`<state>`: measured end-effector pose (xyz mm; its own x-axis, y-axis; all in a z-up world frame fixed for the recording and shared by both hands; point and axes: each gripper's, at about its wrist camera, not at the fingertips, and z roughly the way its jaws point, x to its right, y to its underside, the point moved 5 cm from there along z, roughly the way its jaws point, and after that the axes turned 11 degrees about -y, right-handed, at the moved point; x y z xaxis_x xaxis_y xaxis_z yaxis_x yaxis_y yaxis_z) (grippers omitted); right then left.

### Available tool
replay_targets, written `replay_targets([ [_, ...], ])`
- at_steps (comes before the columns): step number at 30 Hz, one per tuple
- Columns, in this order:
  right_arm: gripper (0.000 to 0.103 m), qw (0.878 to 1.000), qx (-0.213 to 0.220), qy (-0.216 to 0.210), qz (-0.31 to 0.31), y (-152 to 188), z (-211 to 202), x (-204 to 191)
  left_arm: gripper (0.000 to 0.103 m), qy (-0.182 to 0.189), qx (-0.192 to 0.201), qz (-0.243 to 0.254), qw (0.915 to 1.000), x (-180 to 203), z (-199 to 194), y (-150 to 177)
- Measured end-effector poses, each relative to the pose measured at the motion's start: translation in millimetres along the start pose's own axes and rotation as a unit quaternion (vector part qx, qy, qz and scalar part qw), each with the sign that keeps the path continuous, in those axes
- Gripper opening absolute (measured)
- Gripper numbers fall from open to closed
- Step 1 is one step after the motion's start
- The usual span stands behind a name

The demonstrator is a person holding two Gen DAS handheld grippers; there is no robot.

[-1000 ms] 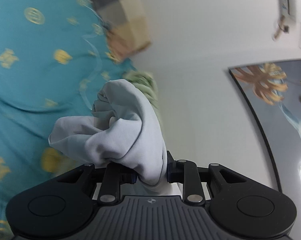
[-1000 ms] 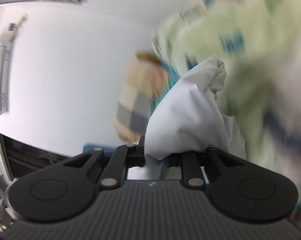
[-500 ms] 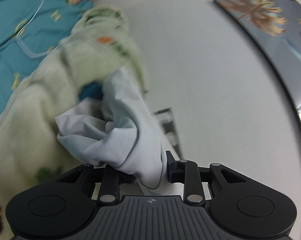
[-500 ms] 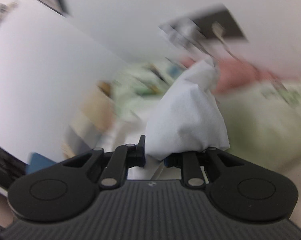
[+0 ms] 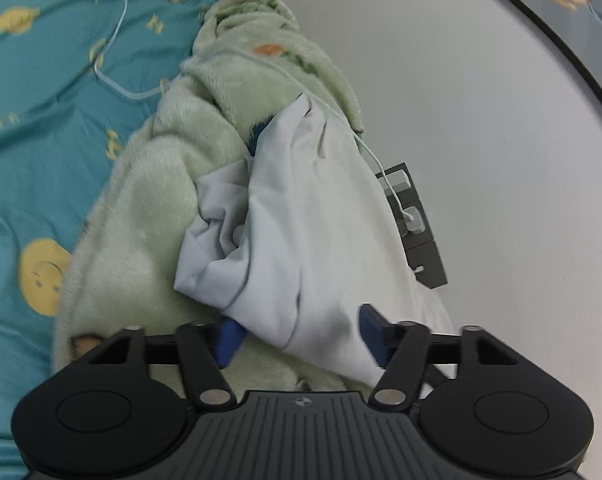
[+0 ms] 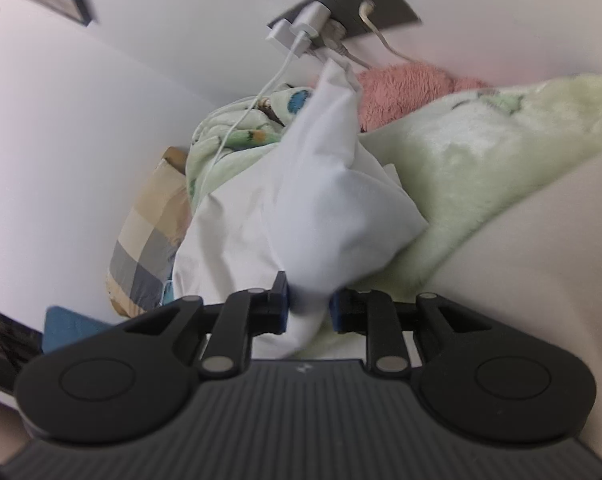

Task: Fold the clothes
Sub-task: 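Carry the shirt with both grippers onto the green blanket and release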

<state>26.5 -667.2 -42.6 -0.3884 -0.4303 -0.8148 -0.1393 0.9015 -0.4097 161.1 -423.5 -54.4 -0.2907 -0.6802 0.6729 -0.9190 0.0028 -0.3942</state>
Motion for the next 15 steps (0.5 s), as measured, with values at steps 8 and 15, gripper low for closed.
replay_targets([
  [8, 0.04, 0.992, 0.039, 0.01, -0.119, 29.8, -82.2, -46.1, 0.098, -0.074, 0.08, 0.169, 0.9796, 45.5, -88.0, 29.6],
  [15, 0.054, 0.971, 0.051, 0.013, -0.232, 67.8, -134.2, -91.7, 0.103, -0.1, 0.142, 0.275, 0.9457, 88.7, -178.0, 87.0],
])
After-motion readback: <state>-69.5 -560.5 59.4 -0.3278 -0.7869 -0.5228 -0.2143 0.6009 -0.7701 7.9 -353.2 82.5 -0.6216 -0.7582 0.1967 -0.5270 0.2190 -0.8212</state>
